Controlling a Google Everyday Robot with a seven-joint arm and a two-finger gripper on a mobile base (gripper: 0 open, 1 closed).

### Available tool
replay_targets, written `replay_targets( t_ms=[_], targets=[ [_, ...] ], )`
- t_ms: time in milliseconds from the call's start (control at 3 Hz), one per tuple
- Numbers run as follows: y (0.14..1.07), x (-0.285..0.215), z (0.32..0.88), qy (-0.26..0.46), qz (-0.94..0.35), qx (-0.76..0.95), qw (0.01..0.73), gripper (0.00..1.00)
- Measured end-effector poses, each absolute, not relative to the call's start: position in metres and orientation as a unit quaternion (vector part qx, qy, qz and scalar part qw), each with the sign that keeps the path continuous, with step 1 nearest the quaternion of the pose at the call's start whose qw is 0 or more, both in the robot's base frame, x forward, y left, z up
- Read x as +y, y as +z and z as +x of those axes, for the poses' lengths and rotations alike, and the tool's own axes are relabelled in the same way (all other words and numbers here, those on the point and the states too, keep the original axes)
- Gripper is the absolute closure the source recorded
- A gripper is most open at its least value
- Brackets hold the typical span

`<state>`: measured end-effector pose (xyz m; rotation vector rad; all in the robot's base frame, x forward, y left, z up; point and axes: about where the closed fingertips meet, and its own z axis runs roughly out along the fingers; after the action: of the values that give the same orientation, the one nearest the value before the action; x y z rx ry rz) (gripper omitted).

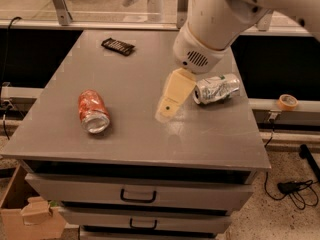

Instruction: Move coke can near rxbar chocolate

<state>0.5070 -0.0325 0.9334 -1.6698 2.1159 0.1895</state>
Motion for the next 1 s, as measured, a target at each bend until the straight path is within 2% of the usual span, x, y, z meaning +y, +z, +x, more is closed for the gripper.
replay_targets(
  t_ms=[667,1000],
  targets=[
    [0.893,0.072,0.547,0.139,-0.550,0.794,0.219,0.00],
    [0.872,0.111,0.547,0.166,-0.515,0.818,0.198,0.00]
  ],
)
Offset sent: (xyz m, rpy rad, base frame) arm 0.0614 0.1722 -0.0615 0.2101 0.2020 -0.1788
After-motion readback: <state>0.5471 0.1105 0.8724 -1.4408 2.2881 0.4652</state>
